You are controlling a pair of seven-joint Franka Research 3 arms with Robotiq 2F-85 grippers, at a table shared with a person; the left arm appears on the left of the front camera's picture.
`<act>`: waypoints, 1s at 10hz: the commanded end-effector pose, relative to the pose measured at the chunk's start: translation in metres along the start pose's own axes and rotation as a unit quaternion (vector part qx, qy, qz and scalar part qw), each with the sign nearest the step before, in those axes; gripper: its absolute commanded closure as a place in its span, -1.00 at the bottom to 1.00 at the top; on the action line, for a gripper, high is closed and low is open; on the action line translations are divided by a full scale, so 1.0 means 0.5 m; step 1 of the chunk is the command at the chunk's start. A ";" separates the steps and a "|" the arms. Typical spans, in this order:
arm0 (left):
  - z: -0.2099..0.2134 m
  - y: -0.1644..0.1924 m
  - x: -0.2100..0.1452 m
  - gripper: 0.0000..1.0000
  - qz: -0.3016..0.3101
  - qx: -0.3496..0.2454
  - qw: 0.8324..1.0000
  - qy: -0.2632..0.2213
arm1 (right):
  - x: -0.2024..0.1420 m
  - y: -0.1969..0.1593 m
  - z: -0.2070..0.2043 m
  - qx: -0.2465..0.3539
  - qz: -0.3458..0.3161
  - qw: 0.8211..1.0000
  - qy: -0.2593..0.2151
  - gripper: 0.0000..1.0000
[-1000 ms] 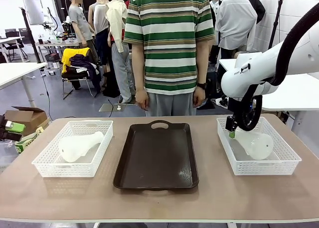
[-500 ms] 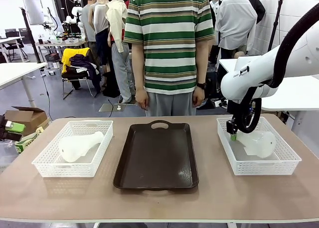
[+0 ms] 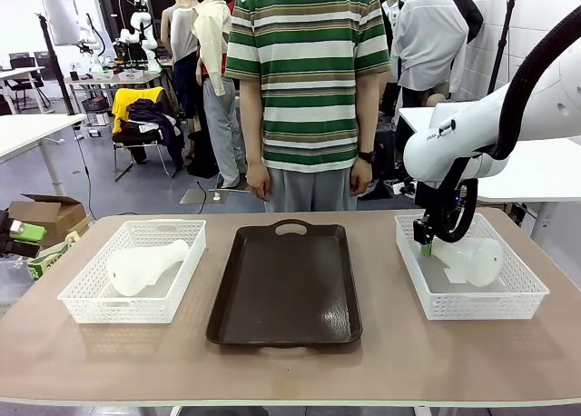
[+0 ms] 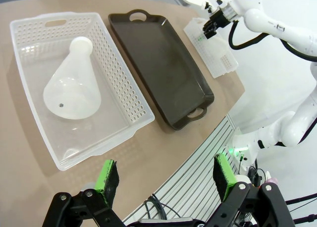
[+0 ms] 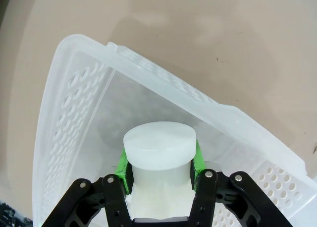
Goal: Prepare the laboratory tools.
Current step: Pick up the Big flask that the person points to, then while moving the picked Big flask to the Handle tray indicated by the person, stop as directed by the person.
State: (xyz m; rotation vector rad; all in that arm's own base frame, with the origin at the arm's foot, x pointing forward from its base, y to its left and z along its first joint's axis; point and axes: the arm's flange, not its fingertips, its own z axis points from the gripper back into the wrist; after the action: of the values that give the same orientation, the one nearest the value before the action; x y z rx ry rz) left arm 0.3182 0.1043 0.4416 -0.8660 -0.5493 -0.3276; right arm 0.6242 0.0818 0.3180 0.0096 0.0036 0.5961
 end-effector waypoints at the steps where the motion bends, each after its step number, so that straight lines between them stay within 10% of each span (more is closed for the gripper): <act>1: 0.002 0.004 0.002 -1.00 -0.010 -0.008 1.000 -0.011 | 0.002 0.004 0.000 -0.002 0.004 1.000 0.002 1.00; 10: 0.002 0.004 0.002 -1.00 -0.010 -0.008 1.000 -0.011 | 0.002 0.004 0.000 -0.002 0.004 1.000 0.002 1.00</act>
State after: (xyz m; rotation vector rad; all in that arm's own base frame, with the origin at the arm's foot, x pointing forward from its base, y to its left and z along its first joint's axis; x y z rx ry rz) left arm 0.3182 0.1043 0.4416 -0.8661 -0.5494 -0.3276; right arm 0.6240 0.0830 0.3183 0.0072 0.0041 0.5998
